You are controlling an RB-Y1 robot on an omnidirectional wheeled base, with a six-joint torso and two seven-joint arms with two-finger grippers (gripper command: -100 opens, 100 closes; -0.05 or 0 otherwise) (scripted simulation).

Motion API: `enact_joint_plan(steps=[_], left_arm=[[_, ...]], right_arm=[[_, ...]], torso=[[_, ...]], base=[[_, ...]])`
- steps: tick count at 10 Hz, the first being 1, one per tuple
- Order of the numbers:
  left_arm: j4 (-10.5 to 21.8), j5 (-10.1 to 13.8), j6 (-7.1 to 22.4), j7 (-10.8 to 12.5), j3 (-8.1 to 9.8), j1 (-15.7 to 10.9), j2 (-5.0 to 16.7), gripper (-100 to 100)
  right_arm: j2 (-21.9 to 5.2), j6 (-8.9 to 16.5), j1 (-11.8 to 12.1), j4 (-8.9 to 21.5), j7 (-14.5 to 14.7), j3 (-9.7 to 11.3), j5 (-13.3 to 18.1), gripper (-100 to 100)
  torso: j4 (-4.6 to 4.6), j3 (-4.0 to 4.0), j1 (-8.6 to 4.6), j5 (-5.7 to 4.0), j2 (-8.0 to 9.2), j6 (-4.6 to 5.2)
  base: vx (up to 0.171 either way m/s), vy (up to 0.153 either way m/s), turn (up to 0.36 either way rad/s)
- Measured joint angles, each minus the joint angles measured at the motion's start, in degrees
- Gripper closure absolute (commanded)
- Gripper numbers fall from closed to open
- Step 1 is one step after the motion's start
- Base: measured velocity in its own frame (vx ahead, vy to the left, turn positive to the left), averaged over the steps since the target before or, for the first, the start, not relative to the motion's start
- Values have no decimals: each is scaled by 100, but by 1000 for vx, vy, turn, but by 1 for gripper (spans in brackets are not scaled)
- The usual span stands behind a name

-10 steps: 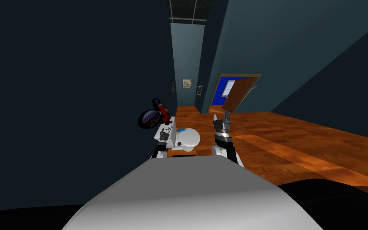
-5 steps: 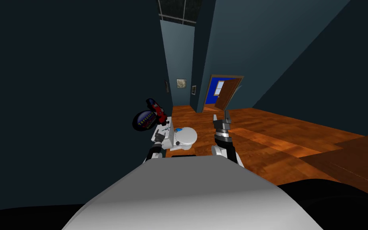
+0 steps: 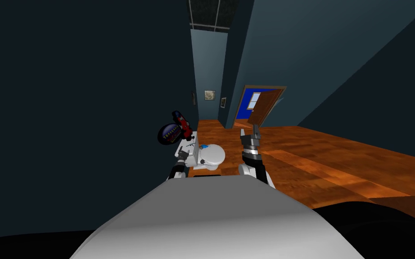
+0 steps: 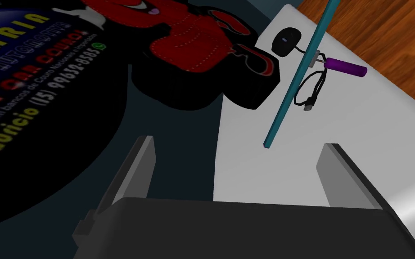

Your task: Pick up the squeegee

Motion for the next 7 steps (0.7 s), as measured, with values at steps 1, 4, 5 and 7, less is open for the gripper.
enact_joint_plan(steps=[1,4,5,7], left_arm=[[78,-14,-19,-28,-60,-50,-39,-100],[205,-42,-142,-48,-282,-154,-377,-100],[203,-43,-141,-53,-287,-156,-389,0],[77,-40,-124,-57,-280,-131,-369,-100]], right_arm=[[0,0,-1,0,0,0,0,0],[0,0,-1,0,0,0,0,0],[0,0,-1,0,0,0,0,0],[0,0,-2,0,0,0,0,0]], torso=[[0,2,5,1,5,1],[2,6,9,1,11,2],[3,10,19,3,19,2],[6,17,26,5,31,1]], base=[[55,-41,192],[37,-34,64],[0,0,0],[-20,-8,26]])
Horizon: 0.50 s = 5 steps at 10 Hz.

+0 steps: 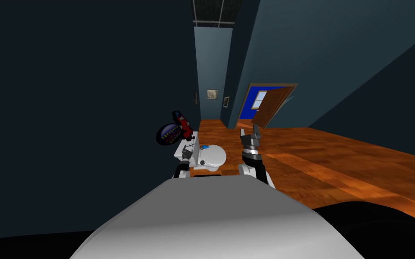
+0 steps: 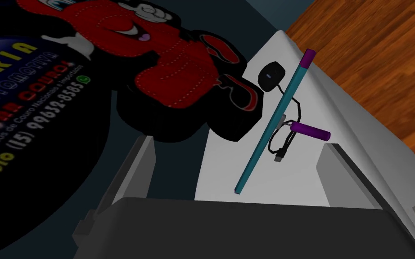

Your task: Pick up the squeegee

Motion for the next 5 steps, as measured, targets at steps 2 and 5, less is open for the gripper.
enact_joint_plan(steps=[2,5], left_arm=[[-240,-2,0,-22,7,37,30,-100],[-415,5,3,-21,21,63,68,100]], right_arm=[[0,0,0,0,0,0,0,0],[0,0,0,0,0,0,0,0]], torso=[[2,5,-1,0,9,0],[1,1,1,1,2,1]], base=[[-29,-8,15],[-8,-4,4]])
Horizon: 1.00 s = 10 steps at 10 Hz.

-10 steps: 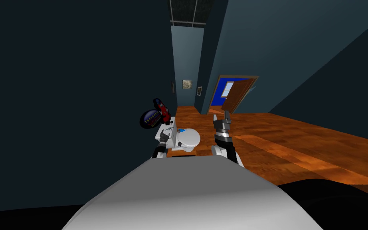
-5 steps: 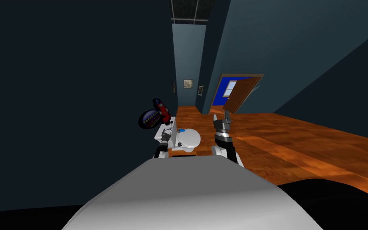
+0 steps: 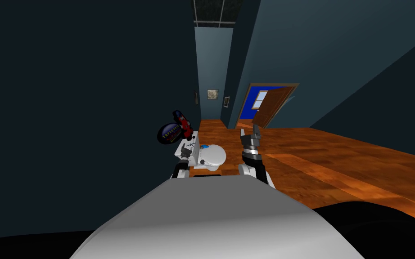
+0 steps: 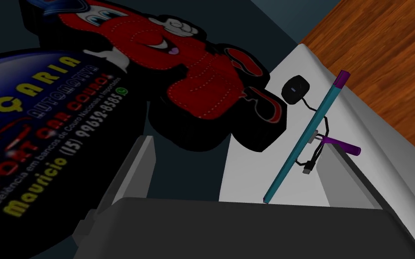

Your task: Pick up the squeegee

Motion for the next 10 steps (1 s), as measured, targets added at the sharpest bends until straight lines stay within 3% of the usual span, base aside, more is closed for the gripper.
enact_joint_plan(steps=[4,6,10], left_arm=[[1,0,-1,0,0,0,0,100],[1,0,-1,0,0,0,0,-100],[97,150,4,160,371,64,325,-100]], right_arm=[[0,0,0,0,0,0,0,0],[0,0,0,0,0,0,0,0],[-1,0,-1,0,0,0,0,0]], torso=[[-1,-3,2,0,-4,0],[-1,-3,2,0,-4,0],[4,11,27,6,19,2]], base=[[0,0,0],[-7,3,-92],[-54,40,-284]])
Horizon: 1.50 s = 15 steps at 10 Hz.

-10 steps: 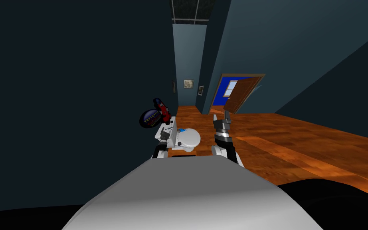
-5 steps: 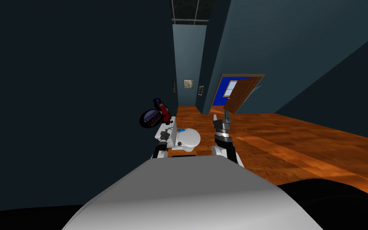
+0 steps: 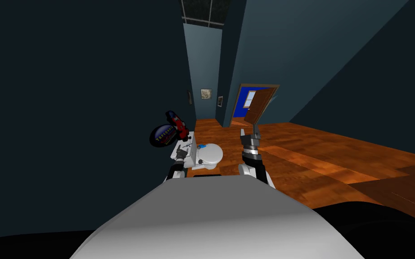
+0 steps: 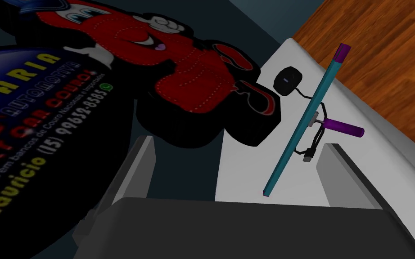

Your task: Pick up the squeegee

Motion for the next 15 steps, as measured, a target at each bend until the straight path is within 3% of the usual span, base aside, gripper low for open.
enact_joint_plan(steps=[3,5,6,10,11,12,15], left_arm=[[77,30,29,107,228,125,-11,-100],[278,-32,47,68,76,25,-7,-100],[230,-60,60,22,-50,63,-42,-100],[370,-124,-3,-87,-361,-84,-330,-100],[388,-124,-17,-84,-365,-95,-333,0],[386,-124,-15,-84,-365,-94,-333,-100],[776,-248,-7,-59,153,-578,-337,-100]], right_arm=[[0,0,2,0,0,-1,0,0],[1,-1,4,-1,0,-1,0,0],[1,-1,3,-1,0,0,0,0],[1,0,2,-1,0,0,0,0],[0,0,2,-1,0,0,0,0],[0,0,2,0,0,0,0,0],[0,0,-1,0,0,0,0,0]], torso=[[-1,-4,-4,-1,-8,-6],[-10,-28,-33,-6,-52,-6],[-13,-35,-44,-10,-62,-5],[-9,-24,-39,-9,-43,-2],[-7,-20,-28,-7,-35,-2],[-6,-18,-23,-6,-31,-2],[6,16,2,0,28,2]], base=[[-27,39,42],[93,-30,268],[91,-73,168],[30,-38,86],[0,0,0],[-95,-9,-313],[-145,35,-222]])
